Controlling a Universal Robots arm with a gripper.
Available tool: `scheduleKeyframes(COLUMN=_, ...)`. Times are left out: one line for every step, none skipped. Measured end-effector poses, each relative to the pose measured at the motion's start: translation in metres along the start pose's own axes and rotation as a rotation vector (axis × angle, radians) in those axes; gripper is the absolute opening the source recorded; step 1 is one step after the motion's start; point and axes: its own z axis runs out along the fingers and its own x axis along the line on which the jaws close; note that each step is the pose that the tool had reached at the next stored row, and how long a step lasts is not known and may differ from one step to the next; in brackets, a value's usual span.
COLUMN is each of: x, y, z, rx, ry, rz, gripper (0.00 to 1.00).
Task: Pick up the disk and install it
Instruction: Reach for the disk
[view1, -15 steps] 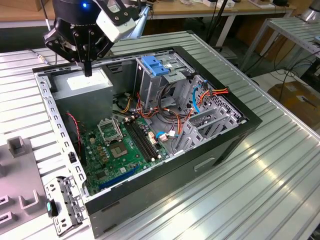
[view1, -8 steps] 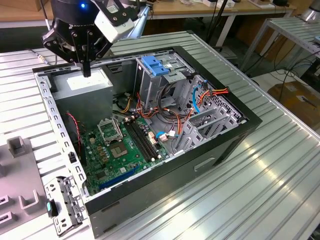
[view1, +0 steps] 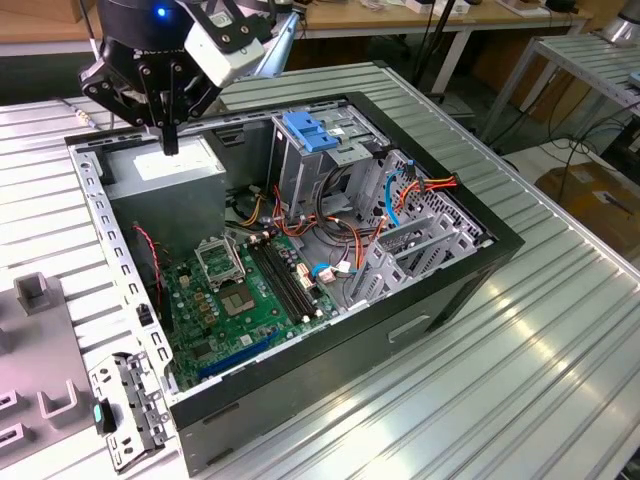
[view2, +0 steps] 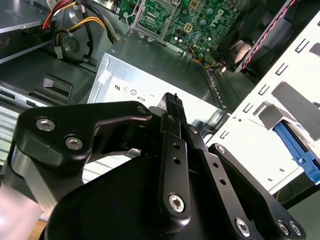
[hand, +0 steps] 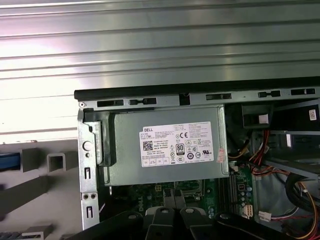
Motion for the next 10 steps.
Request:
scheduleKeyframes(x=0.0004, y=0.0000, z=0.0001, rx=0.0000, ry=0.0001, rz=0.000, gripper=0.11)
scheduleKeyframes(x=0.0007, y=-0.0001, z=0.0001, rx=0.0000, ry=0.0002, rz=0.000, gripper=0.11)
scheduleKeyframes(x=0.0011, y=-0.0001, z=0.0001, rx=0.0000, ry=0.0004, rz=0.000, gripper=0.11)
scheduleKeyframes(x=0.0014, y=-0.0001, z=0.0002, rx=0.0001, ry=0.0006, rz=0.000, gripper=0.11)
scheduleKeyframes(x=0.0018, y=-0.0001, z=0.0002, rx=0.0001, ry=0.0007, rz=0.000, gripper=0.11)
scheduleKeyframes(x=0.0024, y=-0.0002, z=0.0003, rx=0.0001, ry=0.0009, rz=0.000, gripper=0.11)
scheduleKeyframes(x=0.0028, y=-0.0002, z=0.0003, rx=0.0001, ry=0.0010, rz=0.000, gripper=0.11)
scheduleKeyframes(x=0.0031, y=-0.0003, z=0.0004, rx=0.0001, ry=0.0012, rz=0.000, gripper=0.11)
scheduleKeyframes(x=0.0035, y=-0.0003, z=0.0004, rx=0.0001, ry=0.0012, rz=0.000, gripper=0.11)
scheduleKeyframes(x=0.0039, y=-0.0003, z=0.0005, rx=0.0001, ry=0.0014, rz=0.000, gripper=0.11)
